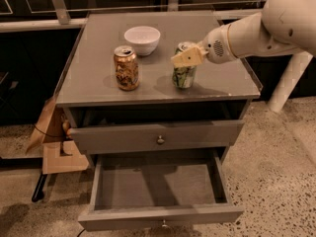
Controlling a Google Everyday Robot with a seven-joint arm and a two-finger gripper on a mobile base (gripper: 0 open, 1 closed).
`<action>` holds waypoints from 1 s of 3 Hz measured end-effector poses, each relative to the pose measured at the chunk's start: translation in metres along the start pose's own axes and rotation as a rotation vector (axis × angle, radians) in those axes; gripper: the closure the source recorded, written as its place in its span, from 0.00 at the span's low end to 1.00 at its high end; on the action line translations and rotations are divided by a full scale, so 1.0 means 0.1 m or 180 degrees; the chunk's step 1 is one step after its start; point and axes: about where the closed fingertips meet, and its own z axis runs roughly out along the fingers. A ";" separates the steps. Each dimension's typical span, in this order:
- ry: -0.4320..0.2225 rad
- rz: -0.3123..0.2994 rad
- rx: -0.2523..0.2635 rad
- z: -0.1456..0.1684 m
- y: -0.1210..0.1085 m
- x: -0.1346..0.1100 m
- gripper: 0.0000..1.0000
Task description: Pick green can from middle drawer and place on counter
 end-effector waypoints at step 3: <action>0.0021 0.0081 -0.0025 0.11 -0.03 0.20 0.76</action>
Offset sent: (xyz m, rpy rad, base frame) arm -0.0015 -0.0082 -0.0369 0.0283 0.0315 -0.0181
